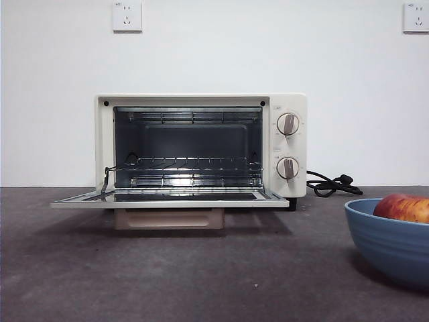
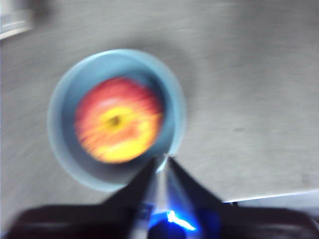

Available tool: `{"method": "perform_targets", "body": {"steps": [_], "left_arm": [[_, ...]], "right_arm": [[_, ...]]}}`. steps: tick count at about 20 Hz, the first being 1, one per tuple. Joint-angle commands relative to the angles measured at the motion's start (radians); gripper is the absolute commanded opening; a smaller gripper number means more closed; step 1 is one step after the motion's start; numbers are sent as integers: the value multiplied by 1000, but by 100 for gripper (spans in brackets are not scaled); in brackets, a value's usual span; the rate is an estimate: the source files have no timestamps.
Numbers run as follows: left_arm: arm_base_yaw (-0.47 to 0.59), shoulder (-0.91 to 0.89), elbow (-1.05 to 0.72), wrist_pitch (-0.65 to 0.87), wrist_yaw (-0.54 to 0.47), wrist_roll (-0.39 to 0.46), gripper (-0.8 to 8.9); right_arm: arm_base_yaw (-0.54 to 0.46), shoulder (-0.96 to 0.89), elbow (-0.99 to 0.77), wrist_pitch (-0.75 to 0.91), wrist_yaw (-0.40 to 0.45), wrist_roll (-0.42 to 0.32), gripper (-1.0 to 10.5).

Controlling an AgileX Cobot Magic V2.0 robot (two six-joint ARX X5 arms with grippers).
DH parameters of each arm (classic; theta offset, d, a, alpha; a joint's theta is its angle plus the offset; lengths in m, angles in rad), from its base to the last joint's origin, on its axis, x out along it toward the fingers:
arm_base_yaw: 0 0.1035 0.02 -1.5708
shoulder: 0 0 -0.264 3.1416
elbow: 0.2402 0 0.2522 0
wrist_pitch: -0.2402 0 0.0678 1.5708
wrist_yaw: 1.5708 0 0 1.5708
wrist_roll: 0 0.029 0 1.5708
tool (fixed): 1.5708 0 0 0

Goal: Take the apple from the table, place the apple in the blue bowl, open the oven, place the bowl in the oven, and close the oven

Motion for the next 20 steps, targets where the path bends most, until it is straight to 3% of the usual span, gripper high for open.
{"method": "perform_targets", "body": {"steps": [1,12,20], "left_arm": [[2,-35,-2,-35,0,15,-6],[2,-48,-2,-105,0,29,-6],[2,-49,-2,-143,0,37,-6]], "right_arm": [[-17,14,-6,-4,8,28,329],[-22,201,-8,48,60,-29,280],[-133,359,-8,137,-5,-106,272]]}}
